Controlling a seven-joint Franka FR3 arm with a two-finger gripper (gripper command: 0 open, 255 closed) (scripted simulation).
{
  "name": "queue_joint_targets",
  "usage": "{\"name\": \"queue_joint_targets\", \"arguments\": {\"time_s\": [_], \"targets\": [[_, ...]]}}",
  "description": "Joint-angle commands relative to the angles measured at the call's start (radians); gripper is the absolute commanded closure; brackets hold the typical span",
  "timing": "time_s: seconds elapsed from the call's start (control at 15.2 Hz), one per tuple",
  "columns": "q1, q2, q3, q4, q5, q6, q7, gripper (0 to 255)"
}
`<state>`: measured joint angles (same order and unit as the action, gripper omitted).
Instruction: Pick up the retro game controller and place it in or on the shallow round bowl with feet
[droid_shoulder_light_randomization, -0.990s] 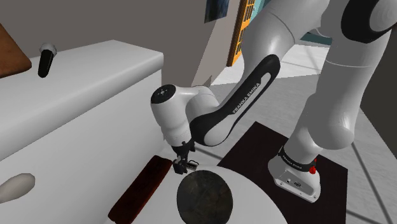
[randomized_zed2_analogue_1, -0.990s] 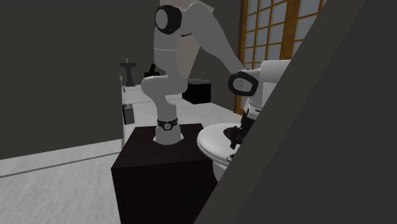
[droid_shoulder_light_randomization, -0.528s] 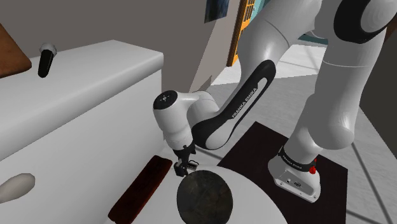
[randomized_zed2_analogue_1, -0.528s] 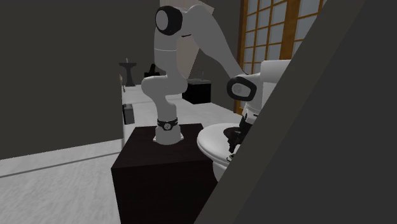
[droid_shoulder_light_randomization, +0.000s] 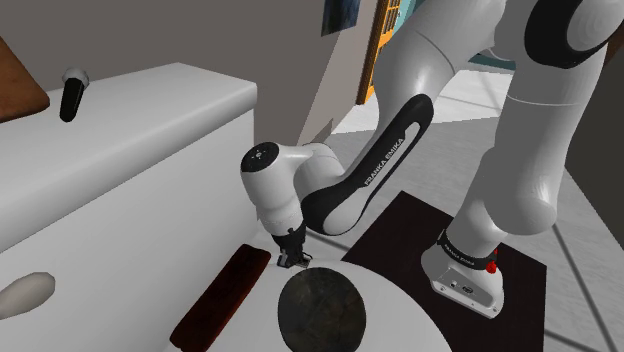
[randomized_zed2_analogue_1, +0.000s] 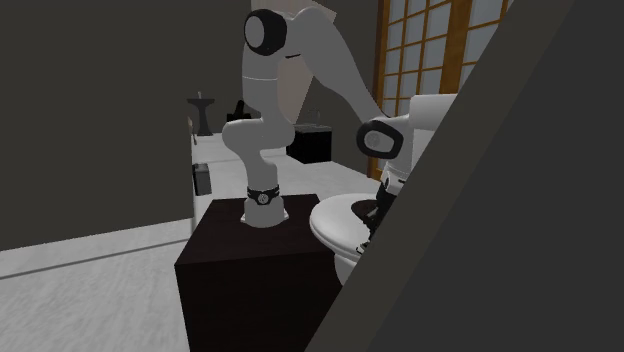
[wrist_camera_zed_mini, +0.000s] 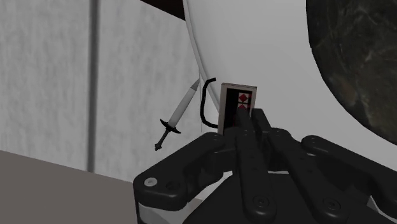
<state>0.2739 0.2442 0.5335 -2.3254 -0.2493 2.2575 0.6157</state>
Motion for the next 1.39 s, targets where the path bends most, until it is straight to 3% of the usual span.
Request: {"name": "queue_joint_targets", "arguments": {"time_s": [0.0,0.26,0.33,0.4,0.46,0.53,0.59,0.92,1.06,1.32], "targets": [[0.000,0.000,0.000,0.000,0.000,0.000,0.000,255],[0.000,0.000,0.000,0.000,0.000,0.000,0.000,255],[0.000,0.000,0.000,0.000,0.000,0.000,0.000,0],[-0.060,-0.121,0.027,-0.155,0.101,0.182,-0.087,0],[-0.103,-0.229,0.052,-0.302,0.266,0.359,-0.225,0],[-0.074,-0.313,0.037,-0.430,0.535,0.522,-0.447,0],[-0.052,-0.324,0.021,-0.449,0.592,0.547,-0.493,0],[-0.061,-0.213,0.014,-0.443,0.486,0.646,-0.420,0],[-0.056,-0.155,-0.008,-0.438,0.403,0.694,-0.361,0],[-0.051,-0.155,-0.012,-0.438,0.405,0.693,-0.363,0]]}}
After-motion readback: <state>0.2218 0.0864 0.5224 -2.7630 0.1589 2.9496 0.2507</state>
